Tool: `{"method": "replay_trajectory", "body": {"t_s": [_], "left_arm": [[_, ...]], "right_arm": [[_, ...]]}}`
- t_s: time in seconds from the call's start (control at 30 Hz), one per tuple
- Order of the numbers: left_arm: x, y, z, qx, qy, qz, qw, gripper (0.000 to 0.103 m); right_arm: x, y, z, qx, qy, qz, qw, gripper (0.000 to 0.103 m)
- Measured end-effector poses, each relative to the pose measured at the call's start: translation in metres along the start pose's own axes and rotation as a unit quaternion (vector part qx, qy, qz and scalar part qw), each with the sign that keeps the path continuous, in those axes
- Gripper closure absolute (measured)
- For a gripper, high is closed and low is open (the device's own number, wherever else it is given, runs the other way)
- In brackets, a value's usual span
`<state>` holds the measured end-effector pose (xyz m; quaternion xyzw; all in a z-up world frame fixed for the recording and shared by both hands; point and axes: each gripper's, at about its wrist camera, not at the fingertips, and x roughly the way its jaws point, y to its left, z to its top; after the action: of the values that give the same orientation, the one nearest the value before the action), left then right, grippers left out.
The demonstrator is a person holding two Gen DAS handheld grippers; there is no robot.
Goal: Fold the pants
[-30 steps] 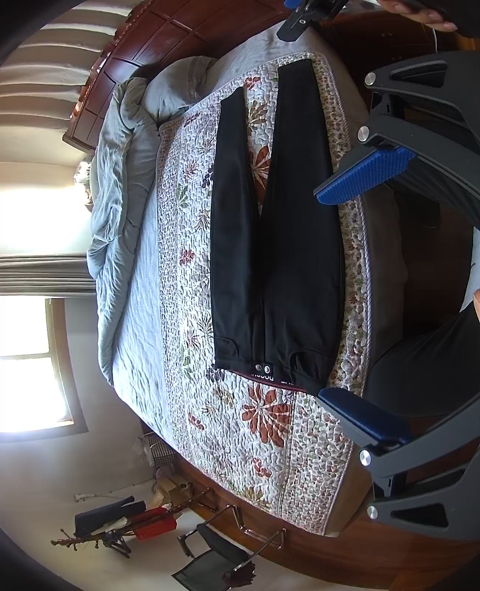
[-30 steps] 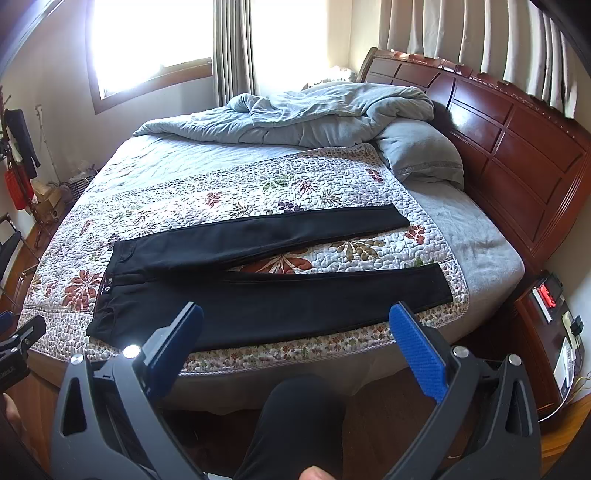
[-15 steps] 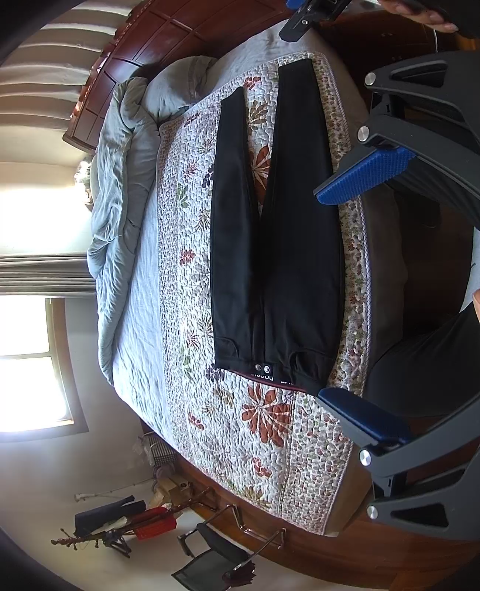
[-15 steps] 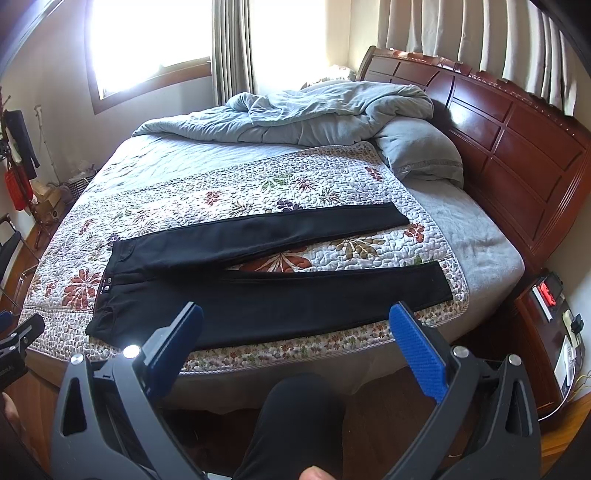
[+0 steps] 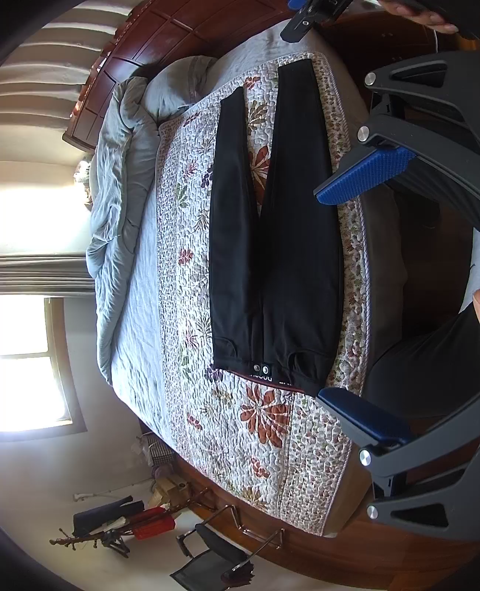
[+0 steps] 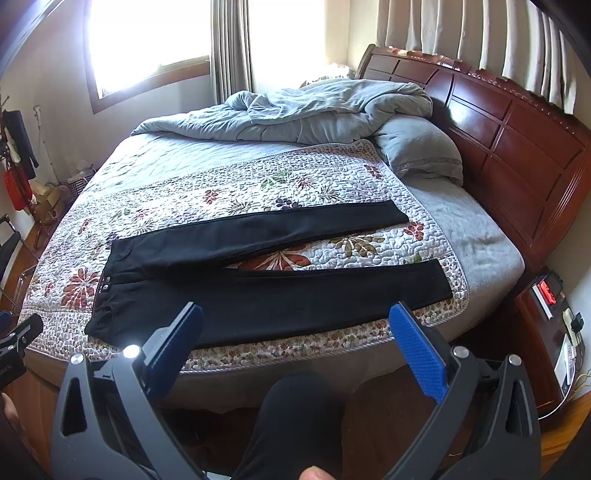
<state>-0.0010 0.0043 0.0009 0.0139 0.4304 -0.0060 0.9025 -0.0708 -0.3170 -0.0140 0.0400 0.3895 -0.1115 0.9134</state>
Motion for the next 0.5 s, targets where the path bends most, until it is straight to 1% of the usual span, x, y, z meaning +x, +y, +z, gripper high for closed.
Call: {"method": "replay_trajectory", "body": {"t_s": [0.5], "left_arm": [[0.0019, -0.0013, -0.0013, 0.000, 0.001, 0.000, 1.0000, 0.004]], "right_arm": [[0.0005, 0.0009, -0.0007, -0.001, 0.001, 0.000, 1.000, 0.003]]}}
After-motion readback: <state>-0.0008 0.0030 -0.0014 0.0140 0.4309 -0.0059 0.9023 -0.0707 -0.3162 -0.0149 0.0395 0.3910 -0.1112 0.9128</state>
